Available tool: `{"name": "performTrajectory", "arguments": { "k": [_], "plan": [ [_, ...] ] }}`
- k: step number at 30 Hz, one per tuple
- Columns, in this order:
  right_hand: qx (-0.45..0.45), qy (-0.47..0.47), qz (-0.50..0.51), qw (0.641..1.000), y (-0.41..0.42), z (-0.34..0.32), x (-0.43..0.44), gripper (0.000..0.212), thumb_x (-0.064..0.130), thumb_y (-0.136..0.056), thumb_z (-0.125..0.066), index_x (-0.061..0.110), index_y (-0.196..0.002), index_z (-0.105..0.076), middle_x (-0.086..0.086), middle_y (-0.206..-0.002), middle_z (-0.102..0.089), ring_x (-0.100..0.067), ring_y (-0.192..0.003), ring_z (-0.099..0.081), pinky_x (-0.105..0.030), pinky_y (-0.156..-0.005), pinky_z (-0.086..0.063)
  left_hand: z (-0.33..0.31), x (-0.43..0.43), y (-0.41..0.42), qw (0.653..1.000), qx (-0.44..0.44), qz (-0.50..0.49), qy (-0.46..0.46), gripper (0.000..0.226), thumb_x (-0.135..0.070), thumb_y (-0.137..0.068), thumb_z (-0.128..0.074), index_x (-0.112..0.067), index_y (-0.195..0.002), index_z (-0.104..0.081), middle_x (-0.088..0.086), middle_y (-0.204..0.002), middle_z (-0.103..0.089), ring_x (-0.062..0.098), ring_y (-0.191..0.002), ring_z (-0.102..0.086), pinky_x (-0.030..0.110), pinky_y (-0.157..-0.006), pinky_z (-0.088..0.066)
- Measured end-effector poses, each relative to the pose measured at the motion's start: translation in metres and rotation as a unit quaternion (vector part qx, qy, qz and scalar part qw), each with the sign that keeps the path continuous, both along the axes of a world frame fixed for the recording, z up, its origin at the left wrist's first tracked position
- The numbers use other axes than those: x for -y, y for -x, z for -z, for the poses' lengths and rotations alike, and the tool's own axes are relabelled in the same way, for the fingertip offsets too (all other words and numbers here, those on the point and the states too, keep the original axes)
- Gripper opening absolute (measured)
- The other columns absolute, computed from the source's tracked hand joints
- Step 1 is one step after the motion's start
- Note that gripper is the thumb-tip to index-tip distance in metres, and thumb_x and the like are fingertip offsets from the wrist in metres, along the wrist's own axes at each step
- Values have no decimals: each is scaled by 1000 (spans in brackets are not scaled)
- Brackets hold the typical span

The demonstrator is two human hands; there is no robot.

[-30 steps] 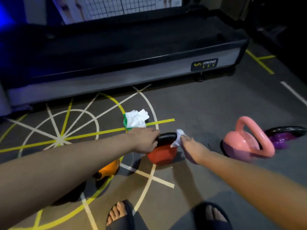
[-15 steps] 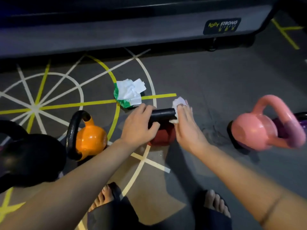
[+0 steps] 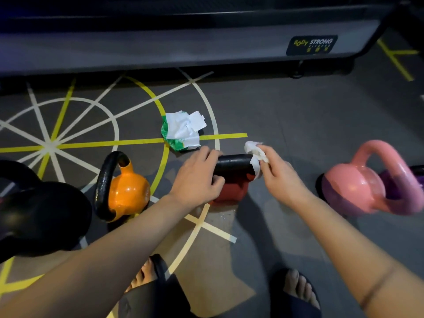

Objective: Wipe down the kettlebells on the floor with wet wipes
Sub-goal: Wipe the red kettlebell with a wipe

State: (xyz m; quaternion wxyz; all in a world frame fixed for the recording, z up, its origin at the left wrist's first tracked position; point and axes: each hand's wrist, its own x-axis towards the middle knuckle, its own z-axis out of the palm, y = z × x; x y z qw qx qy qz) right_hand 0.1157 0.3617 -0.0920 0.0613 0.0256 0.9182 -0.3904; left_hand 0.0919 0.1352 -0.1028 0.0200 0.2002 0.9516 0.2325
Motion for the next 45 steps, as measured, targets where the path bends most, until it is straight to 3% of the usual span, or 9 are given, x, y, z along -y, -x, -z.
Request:
{"name": "performTrajectory", "arguments": {
  "k": [4, 8, 12, 15, 19, 25, 29, 32, 45],
  "plan": [
    [-92, 64, 130, 985, -9, 8, 24, 30, 16, -99, -55, 31, -123, -67, 8, -106, -75, -8, -89, -63, -22, -74, -43, 4, -1, -1, 1000, -12, -15, -22, 47, -27, -83, -60, -24, -129, -51, -3, -113, -50, 19, -104, -52, 37, -87, -50],
    [-150, 76, 92, 981, -13, 19, 39, 31, 18, -101, -63, 25, -130, -69, 39, -128, -53, -2, -139, -44, -5, -110, -29, 7, 5, -1, 993, 32, -23, -110, 63, -22, -83, -64, -22, -142, -41, -1, -123, -55, 18, -112, -55, 36, -95, -50],
    [-252, -108, -82, 958, -19, 29, 45, 40, 21, -105, -47, 8, -140, -59, -1, -146, -57, -25, -150, -34, -31, -126, -18, 7, 21, -1, 964, 109, 12, -243, 60, -41, -91, -56, -27, -147, -37, -3, -127, -56, 11, -120, -55, 33, -99, -47],
    [-259, -167, -79, 948, -21, 31, 35, 42, 16, -103, -42, 8, -142, -58, -10, -144, -60, -25, -144, -44, -38, -127, -16, 6, 22, -2, 958, 117, -12, -262, 53, -54, -100, -42, -26, -146, -45, -8, -130, -59, 7, -126, -53, 34, -104, -44],
    [-91, 26, 114, 989, -28, 29, 10, 41, 17, -107, -48, 34, -143, -56, -5, -92, -75, -8, -91, -67, -22, -100, -45, 11, 21, -2, 964, 110, -60, -236, 47, -51, -105, -35, -25, -139, -54, -12, -132, -57, 2, -126, -50, 35, -108, -42],
    [-133, 10, 59, 989, -8, 17, 38, 43, 25, -107, -40, 23, -146, -56, 10, -154, -49, -6, -147, -37, -32, -126, -20, 23, 20, -7, 940, 137, -140, -280, 48, -58, -103, -33, -30, -135, -54, -12, -128, -59, 5, -124, -52, 44, -108, -44],
    [-247, -190, -108, 944, -8, 17, 71, 48, 20, -102, -40, 5, -146, -53, -9, -153, -51, -25, -148, -39, -46, -125, -24, 23, 25, -7, 926, 126, -156, -321, 47, -55, -104, -38, -25, -138, -53, -9, -133, -61, 5, -127, -54, 39, -109, -45],
    [-250, -241, -140, 927, -8, 16, 76, 53, 13, -98, -37, 4, -150, -46, -12, -157, -45, -23, -148, -38, -45, -124, -23, 24, 32, -9, 927, 143, -164, -306, 43, -44, -108, -39, -21, -143, -48, -5, -131, -60, 1, -120, -56, 9, -91, -46],
    [-165, -143, -57, 974, -6, 10, 18, 45, 5, -100, -50, 2, -144, -53, -14, -152, -50, -23, -143, -46, -33, -125, -17, 29, 42, -18, 916, 188, -149, -323, 35, -44, -108, -37, -28, -132, -56, -5, -119, -65, -7, -109, -57, 8, -83, -43]
  ]
}}
